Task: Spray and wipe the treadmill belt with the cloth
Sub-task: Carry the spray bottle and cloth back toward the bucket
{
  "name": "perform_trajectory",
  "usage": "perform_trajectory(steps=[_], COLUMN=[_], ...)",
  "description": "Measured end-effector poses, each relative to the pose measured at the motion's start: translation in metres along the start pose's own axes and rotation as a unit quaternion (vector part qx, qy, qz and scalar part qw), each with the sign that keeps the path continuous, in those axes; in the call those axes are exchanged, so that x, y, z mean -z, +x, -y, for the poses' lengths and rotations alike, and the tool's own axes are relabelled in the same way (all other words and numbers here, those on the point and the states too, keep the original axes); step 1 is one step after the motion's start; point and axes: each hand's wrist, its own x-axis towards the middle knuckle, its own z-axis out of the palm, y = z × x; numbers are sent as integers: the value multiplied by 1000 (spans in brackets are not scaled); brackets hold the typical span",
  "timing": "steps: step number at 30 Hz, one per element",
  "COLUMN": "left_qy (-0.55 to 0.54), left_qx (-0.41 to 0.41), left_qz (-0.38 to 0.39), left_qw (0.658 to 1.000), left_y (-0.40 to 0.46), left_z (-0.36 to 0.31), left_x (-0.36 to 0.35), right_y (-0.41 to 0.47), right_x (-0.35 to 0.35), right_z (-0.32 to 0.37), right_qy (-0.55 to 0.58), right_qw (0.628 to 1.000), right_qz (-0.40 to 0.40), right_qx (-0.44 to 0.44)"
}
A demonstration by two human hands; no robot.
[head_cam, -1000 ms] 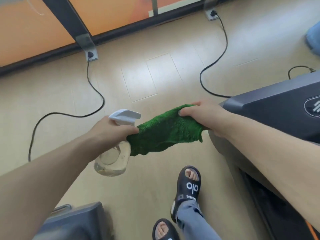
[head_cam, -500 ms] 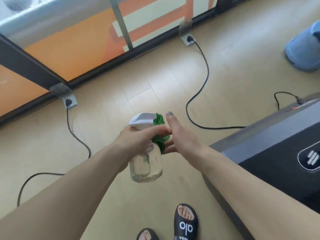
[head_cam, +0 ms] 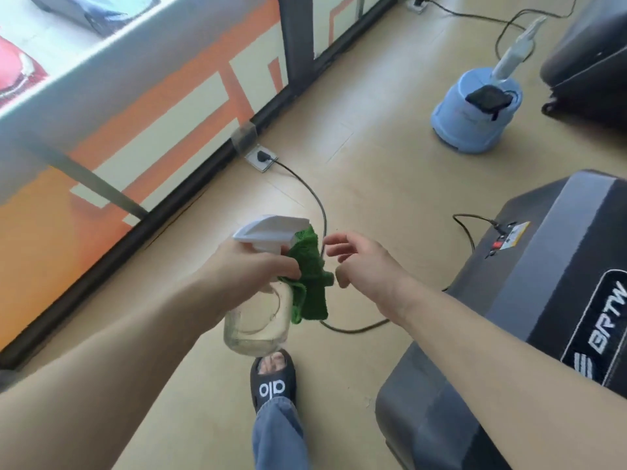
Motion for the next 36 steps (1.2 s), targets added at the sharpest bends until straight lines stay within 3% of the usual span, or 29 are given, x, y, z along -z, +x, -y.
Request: perform_trajectory(steps=[4, 7, 13, 19, 25, 36], left_qy=[52, 83, 127, 141, 120, 84], left_qx=[-45, -77, -114, -156, -155, -209], left_qz=[74, 110, 104, 113, 122, 151], left_qw=[995, 987, 980, 971, 973, 963], left_y=[68, 107, 176, 275, 399, 614], left_z=[-67, -117, -194, -283, -370, -478], left_x=[5, 8, -13, -85, -181, -341], right_y=[52, 84, 126, 182, 268, 456], right_x=[34, 65, 148, 261, 379, 569], right_z=[29, 54, 86, 89, 85, 53], right_qy=[30, 9, -30, 140, 336, 152], right_qw=[999, 999, 994, 981, 918, 909], right_qz=[29, -28, -104, -136, -211, -386], right_qx=[-23, -30, -22, -22, -7, 40])
